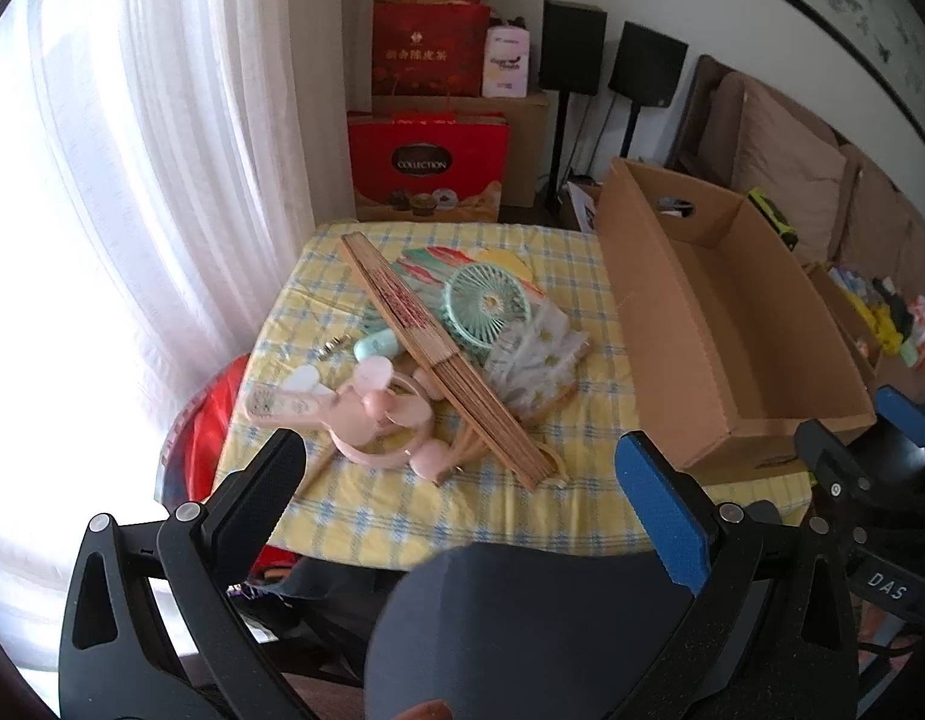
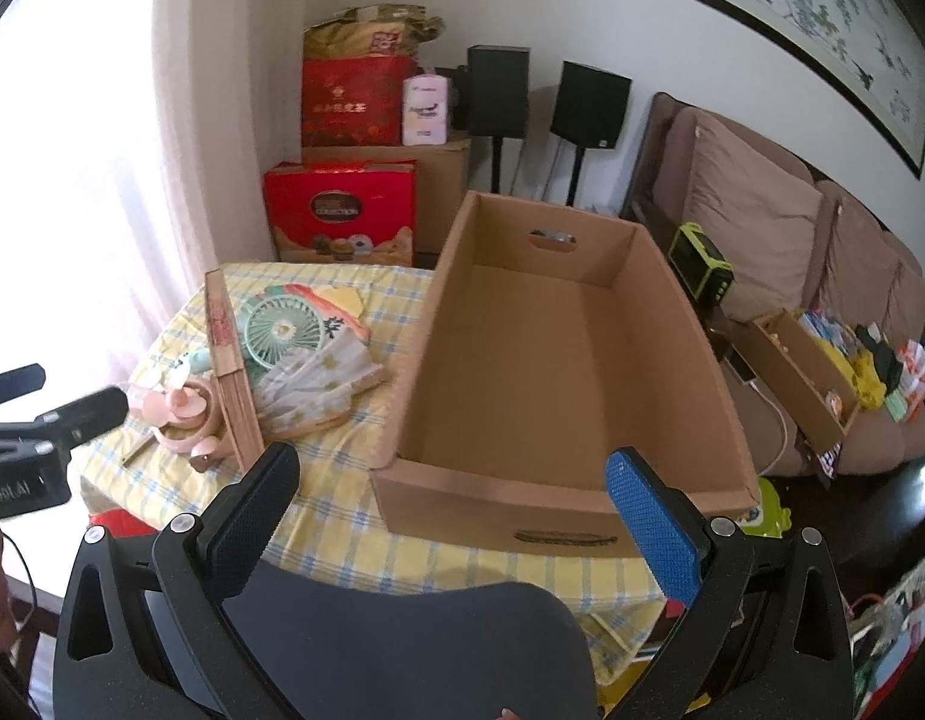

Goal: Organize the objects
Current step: 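Move the right tool toward the wooden folding fan on the table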

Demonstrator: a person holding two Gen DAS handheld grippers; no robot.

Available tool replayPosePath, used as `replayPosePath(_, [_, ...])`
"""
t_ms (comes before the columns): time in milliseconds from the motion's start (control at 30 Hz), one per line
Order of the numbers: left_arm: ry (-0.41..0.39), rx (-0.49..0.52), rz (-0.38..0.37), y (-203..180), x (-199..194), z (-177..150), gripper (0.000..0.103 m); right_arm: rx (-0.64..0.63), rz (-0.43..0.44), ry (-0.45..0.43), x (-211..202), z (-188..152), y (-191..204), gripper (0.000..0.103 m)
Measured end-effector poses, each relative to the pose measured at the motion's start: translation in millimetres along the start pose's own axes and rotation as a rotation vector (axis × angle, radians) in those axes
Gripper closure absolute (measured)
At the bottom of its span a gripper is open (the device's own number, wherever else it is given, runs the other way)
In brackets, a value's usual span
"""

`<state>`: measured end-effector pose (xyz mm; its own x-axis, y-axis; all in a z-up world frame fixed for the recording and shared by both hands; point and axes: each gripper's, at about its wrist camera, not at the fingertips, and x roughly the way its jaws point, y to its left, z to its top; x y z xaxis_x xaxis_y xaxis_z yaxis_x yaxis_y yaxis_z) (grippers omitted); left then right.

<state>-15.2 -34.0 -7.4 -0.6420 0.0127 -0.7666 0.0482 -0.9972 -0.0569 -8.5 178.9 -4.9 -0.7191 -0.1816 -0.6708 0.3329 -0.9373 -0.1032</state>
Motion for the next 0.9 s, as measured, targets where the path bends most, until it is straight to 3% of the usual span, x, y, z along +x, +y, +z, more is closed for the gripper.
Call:
replayPosePath(300, [-0.036, -0.018, 0.095, 61, 6, 25, 0.000, -0.014, 0.057, 0.007, 15, 19, 14, 0.000])
replayPosePath(400, [-0.016, -0.090, 0.090, 89, 15, 27, 0.000, -0.011, 0.108, 0.031, 22, 28, 20, 0.000])
replayPosePath(500, [-0.005, -0.141, 0.072, 112, 24, 25, 0.000, -0.052, 0.101, 0.017, 25, 34, 34, 0.000])
replayPosePath(733, [-0.028, -0.182, 0.065, 137, 39, 24, 0.002, -0.122, 0.131, 0.027, 45, 45, 62, 0.000])
replayPosePath(800, [-0.032, -0.189, 0.057, 143, 45, 26, 0.003, -0.126, 0.154, 0.035, 53, 48, 69, 0.003])
replayPosePath(900, [-0.026, -0.187, 0.046, 149, 56, 28, 0.007, -0.122, 0.202, 0.074, 68, 52, 77, 0.016])
